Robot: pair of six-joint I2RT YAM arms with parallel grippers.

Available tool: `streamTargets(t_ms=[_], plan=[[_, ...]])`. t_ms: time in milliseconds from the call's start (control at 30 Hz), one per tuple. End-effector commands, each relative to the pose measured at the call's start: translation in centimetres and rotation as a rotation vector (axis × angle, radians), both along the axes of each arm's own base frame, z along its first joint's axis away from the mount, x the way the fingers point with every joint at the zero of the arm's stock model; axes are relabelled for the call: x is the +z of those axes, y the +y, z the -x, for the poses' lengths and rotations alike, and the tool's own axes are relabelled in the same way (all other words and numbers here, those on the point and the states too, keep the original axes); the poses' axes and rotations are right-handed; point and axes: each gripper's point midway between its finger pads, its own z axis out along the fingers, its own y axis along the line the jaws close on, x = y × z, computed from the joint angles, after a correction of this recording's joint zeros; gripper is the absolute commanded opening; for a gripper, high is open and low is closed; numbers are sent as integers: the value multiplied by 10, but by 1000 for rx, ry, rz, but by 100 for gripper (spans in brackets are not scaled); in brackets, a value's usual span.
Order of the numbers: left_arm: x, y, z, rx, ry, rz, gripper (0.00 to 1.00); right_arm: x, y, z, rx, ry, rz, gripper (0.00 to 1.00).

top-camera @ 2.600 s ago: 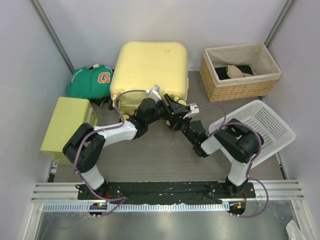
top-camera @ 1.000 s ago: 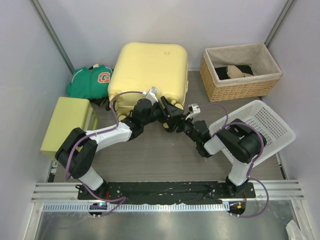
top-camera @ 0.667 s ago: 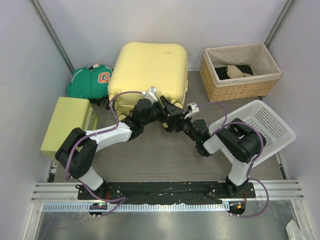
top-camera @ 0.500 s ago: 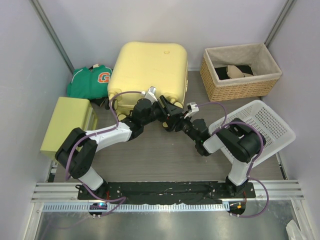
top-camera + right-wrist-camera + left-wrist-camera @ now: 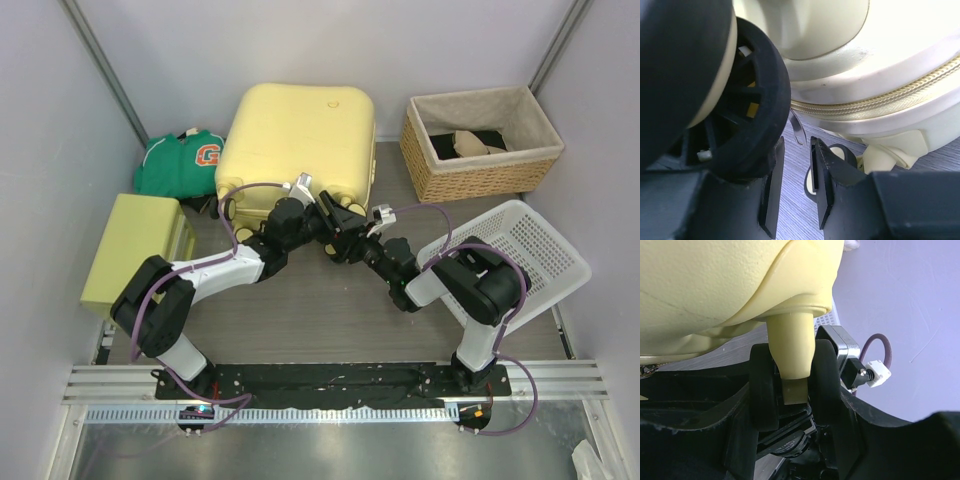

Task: Open, take out, and arrange the luggage
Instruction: Unzip the luggage at the center of the board.

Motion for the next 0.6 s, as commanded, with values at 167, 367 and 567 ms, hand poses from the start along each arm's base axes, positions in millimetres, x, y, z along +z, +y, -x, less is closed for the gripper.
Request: streamTargets(t_ms=[167, 367, 567], plan=[[132, -30, 44, -177, -259, 337, 0, 130, 7, -17, -69, -383, -281, 37], [134, -34, 48, -189, -259, 342, 0, 138, 14, -19, -47, -387, -313, 48], [136, -35, 49, -187, -259, 354, 0, 146, 18, -21, -45, -397, -335, 46]])
